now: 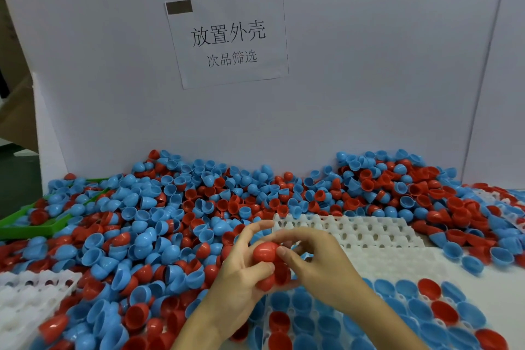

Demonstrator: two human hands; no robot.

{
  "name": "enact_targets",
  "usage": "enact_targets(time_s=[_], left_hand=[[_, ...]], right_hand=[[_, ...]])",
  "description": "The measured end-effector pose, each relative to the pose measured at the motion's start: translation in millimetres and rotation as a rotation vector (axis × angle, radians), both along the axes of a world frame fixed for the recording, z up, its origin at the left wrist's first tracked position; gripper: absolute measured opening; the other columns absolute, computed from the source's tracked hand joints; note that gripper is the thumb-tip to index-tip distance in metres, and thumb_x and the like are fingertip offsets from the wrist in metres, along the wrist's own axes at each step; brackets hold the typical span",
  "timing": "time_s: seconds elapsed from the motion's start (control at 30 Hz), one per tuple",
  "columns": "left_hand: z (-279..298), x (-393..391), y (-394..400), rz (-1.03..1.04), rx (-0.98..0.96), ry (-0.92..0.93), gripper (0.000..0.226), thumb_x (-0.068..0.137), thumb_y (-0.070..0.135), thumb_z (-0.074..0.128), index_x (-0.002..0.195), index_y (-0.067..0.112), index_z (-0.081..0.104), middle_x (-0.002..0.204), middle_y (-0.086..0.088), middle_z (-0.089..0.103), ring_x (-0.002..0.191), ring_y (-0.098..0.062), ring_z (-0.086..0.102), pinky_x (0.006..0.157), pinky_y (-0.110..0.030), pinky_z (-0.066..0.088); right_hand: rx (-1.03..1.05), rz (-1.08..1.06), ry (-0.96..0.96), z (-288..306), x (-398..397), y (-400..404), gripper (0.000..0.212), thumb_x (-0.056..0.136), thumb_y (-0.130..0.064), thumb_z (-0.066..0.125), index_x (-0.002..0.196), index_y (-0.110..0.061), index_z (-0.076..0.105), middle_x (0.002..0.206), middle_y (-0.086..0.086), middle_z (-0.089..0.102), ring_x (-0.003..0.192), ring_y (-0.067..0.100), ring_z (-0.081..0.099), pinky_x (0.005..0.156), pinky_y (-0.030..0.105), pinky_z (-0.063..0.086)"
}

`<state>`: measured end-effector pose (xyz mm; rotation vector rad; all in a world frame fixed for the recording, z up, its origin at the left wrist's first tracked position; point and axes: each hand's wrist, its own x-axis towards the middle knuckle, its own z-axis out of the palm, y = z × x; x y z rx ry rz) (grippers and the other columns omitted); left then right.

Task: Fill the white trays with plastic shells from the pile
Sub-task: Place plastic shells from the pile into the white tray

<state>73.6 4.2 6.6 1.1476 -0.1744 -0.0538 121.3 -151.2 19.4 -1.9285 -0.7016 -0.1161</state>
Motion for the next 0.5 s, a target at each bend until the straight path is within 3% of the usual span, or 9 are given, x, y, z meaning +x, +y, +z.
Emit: enact_targets(time_s=[0.07,0.17,0.3,0.4,0.5], left_hand=[[-0.8,0.9,0.2,0.017,0.000,-0.002,0.061,0.077,-0.008,0.056,0.130,0.021,0.056,0.127,-0.019,0.065,0.108,-0.038,0.068,0.083,-0.059,0.057],[-0.6,2.6,1.5,0.062,-0.024,-0.009,0.052,0.079,-0.012,0.055,0.122,0.016,0.062,0.124,-0.020,0.067,0.101,-0.041,0.069,0.081,-0.060,0.058],[-1.1,6.2,2.9,0.155,-0.040,0.019,0.045,0.091,-0.022,0.042,0.111,0.010,0.068,0.119,-0.018,0.069,0.099,-0.038,0.072,0.069,-0.050,0.060],[-2.3,9.1,3.8,0.287,0.013,0.057,0.041,0.092,-0.020,0.043,0.105,0.007,0.070,0.116,-0.019,0.067,0.103,-0.037,0.070,0.066,-0.046,0.059],[-1.4,9.4,4.3,0.348,0.060,0.069,0.041,0.091,-0.019,0.044,0.099,0.009,0.072,0.107,-0.016,0.069,0.086,-0.025,0.069,0.055,-0.038,0.057]], right_hand=[[0.027,0.018,0.035,1.2,-0.8,-0.5,0.041,0.092,-0.011,0.067,0.086,-0.051,0.073,0.092,-0.022,0.071,0.076,0.004,0.064,0.075,0.023,0.055],[0.112,0.003,0.115,0.5,1.2,-0.7,0.024,0.093,-0.010,0.066,0.092,-0.032,0.074,0.091,-0.013,0.072,0.073,0.011,0.067,0.070,0.024,0.056],[0.161,-0.065,0.113,-2.1,4.2,-1.3,0.016,0.095,-0.013,0.065,0.097,-0.028,0.070,0.090,-0.004,0.071,0.077,0.010,0.068,0.069,0.021,0.053],[0.221,-0.086,0.121,-2.2,5.7,-1.7,0.024,0.097,-0.012,0.062,0.102,-0.033,0.071,0.084,-0.004,0.069,0.073,0.013,0.067,0.066,0.021,0.052],[0.194,-0.047,0.100,-2.6,5.4,-1.7,0.025,0.100,-0.013,0.057,0.098,-0.031,0.074,0.083,-0.008,0.073,0.073,0.009,0.068,0.065,0.017,0.051]])
